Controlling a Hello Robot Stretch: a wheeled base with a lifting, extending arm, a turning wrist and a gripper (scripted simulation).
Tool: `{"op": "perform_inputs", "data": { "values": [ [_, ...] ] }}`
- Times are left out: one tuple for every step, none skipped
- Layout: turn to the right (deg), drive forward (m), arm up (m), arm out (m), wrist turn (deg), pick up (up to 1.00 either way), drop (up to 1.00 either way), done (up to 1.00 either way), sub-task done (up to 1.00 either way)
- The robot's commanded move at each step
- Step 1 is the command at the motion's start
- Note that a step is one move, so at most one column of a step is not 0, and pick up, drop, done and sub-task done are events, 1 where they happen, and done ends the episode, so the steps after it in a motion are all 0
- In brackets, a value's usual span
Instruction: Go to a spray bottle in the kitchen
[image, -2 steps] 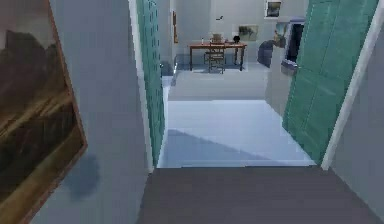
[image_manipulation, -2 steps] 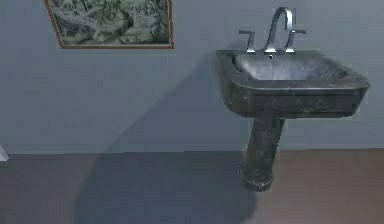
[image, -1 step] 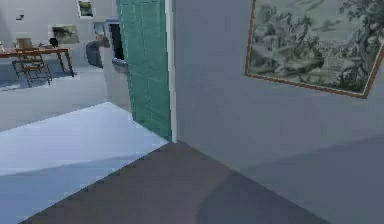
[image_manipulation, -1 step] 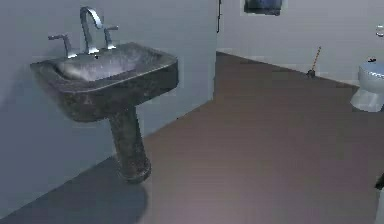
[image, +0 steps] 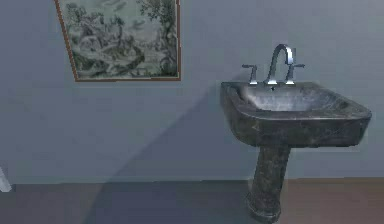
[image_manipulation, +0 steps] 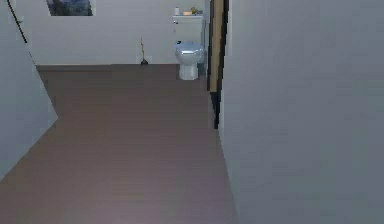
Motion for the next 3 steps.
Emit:
{"op": "perform_inputs", "data": {
  "values": [
    [0.0, 0.15, 0.0, 0.0, 0.0, 0.0, 0.0, 0.0, 0.0],
    [-45.0, 0.0, 0.0, 0.0, 0.0, 0.0, 0.0, 0.0, 0.0],
    [-36.0, 0.0, 0.0, 0.0, 0.0, 0.0, 0.0, 0.0, 0.0]
  ]
}}
